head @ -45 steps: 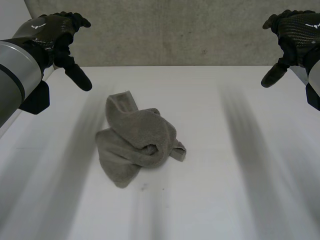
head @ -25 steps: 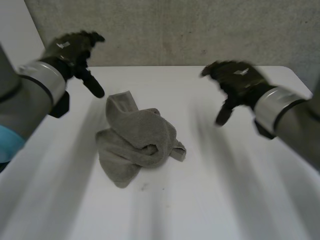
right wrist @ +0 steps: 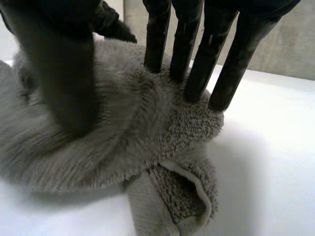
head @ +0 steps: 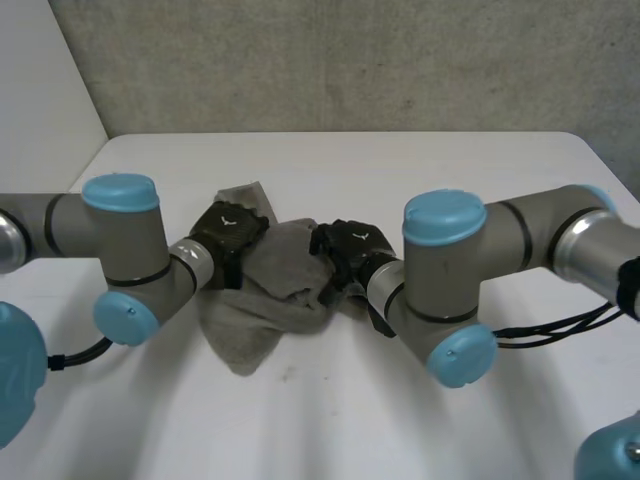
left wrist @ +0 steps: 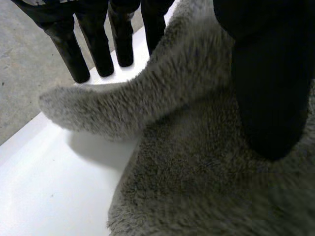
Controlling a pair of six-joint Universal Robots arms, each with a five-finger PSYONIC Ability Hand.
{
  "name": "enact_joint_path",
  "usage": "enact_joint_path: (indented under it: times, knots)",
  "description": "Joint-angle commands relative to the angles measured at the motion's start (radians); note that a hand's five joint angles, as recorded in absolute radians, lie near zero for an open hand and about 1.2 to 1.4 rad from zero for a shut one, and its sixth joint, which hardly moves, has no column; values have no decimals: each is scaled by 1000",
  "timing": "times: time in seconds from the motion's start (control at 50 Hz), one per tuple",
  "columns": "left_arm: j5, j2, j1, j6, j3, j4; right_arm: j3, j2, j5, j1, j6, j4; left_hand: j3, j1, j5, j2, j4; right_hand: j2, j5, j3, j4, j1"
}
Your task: Fold the towel.
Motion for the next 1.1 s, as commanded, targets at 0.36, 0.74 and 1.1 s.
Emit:
enact_joint_path:
  times: [0.36, 0.74, 1.1]
  knots:
    - [-224, 699, -89, -521, -215, 38, 14, -593, -75, -125, -213, -19, 957, 954, 958, 957, 958, 622, 652, 634, 636, 638]
    - [-189, 746, -277, -568, -687, -123, 544, -629, -145, -120, -1068, 357, 188, 185, 189, 188, 189, 622, 652, 634, 636, 638]
    - [-164, 884, -176, -565, -681, -189, 473, -685, -159, -224, -671, 220, -261, -264, -260, -261, -260, -600, -570, -588, -586, -584]
